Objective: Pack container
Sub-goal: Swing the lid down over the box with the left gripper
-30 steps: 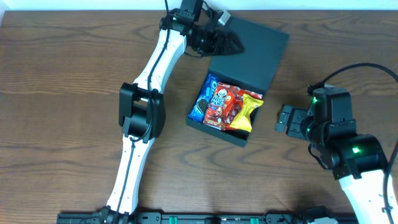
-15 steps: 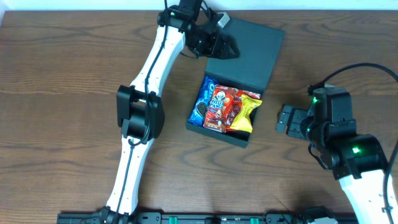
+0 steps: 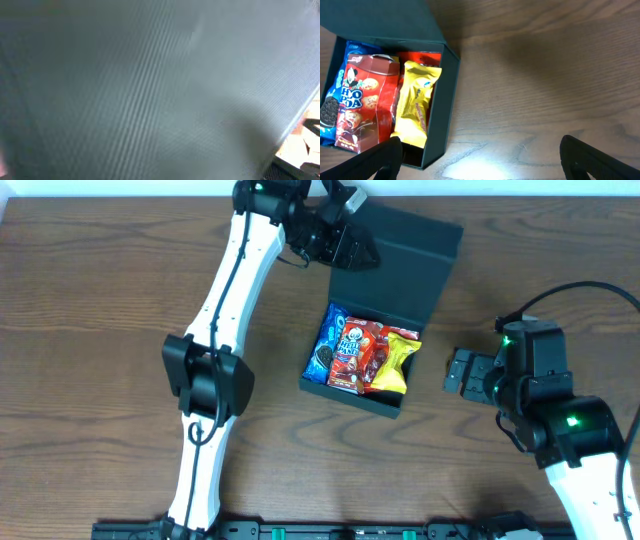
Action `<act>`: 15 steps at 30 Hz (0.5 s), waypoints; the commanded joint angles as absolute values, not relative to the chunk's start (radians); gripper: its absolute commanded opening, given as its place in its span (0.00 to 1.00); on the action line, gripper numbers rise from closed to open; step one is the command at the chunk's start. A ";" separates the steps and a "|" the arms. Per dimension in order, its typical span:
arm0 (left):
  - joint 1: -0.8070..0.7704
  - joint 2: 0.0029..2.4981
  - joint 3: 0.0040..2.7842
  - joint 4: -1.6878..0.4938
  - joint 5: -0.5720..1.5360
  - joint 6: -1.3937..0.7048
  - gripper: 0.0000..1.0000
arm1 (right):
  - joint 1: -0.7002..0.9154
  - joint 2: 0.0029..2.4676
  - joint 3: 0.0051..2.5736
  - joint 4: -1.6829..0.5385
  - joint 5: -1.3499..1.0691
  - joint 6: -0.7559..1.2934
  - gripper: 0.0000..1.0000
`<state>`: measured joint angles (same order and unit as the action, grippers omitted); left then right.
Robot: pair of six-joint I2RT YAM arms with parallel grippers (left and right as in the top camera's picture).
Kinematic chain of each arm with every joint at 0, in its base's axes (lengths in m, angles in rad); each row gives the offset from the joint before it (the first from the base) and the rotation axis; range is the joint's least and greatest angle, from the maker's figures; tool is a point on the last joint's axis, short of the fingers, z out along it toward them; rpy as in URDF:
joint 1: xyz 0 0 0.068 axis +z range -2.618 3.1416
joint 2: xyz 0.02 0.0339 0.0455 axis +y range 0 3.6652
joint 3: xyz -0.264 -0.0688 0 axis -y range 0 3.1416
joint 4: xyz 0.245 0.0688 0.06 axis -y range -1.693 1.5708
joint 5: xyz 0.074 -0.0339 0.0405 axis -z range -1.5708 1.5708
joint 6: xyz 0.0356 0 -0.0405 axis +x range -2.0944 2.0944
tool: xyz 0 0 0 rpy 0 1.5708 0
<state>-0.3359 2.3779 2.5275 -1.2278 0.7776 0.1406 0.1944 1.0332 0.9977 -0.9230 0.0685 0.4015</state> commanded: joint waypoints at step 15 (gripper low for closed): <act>-0.336 2.165 2.556 -1.526 0.661 0.187 0.96 | 0.204 1.035 1.014 -0.923 0.105 0.407 0.99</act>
<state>-0.3359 2.2433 2.5324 -1.5116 0.7162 0.1783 0.1944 1.0332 0.9977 -0.9234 0.0872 0.4015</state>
